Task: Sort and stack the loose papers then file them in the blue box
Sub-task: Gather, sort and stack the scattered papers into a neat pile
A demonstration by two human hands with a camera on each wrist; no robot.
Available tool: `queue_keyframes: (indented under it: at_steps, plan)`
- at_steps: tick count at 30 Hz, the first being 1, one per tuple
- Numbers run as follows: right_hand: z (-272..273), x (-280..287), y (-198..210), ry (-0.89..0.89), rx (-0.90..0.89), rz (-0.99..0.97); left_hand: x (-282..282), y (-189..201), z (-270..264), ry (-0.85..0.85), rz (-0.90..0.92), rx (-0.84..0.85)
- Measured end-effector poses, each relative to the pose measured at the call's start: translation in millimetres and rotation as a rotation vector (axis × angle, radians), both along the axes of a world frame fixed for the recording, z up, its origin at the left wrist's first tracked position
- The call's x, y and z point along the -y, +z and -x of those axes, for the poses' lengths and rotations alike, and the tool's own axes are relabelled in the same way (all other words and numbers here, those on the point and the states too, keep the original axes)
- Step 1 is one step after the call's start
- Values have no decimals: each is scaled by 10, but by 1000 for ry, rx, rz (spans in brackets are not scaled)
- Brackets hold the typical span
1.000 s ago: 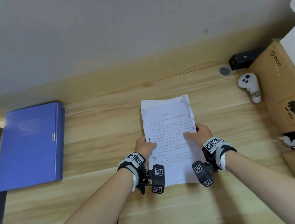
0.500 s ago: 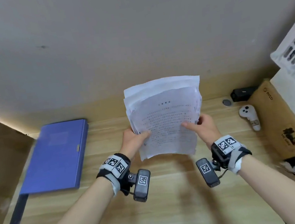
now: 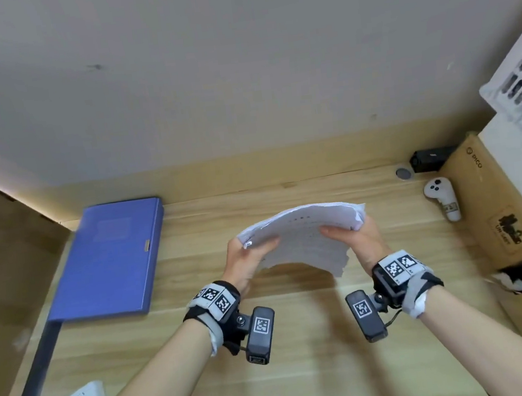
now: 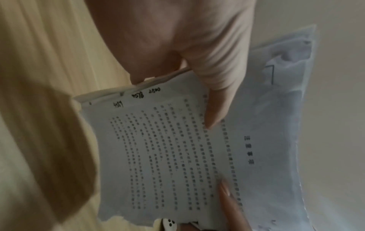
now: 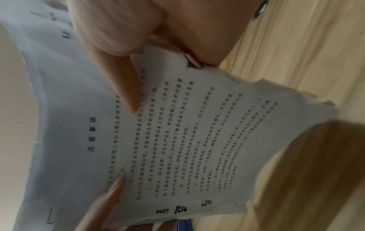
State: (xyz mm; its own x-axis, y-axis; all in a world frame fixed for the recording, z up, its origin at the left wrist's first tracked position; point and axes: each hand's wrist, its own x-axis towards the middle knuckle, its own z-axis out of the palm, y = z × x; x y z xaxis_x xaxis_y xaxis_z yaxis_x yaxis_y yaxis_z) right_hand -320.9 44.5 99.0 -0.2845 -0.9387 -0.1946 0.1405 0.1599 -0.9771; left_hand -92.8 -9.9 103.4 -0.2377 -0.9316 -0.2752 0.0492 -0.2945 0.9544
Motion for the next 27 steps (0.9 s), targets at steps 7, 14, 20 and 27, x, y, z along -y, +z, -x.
queue_keyframes:
  at_steps: [7, 14, 20, 27]
  plan:
    - [-25, -140, -136, 47, -49, -36, 46, -72, -170, -243, 114, 144]
    - [2, -55, -124, -1, -48, -36, 103, -113, -36, -153, 67, 43]
    - [26, -102, -324, -3, -39, -147, 145, -302, 1, -176, -7, 107]
    - [179, 134, -382, -151, 26, -262, 335, -497, 162, -139, -199, 148]
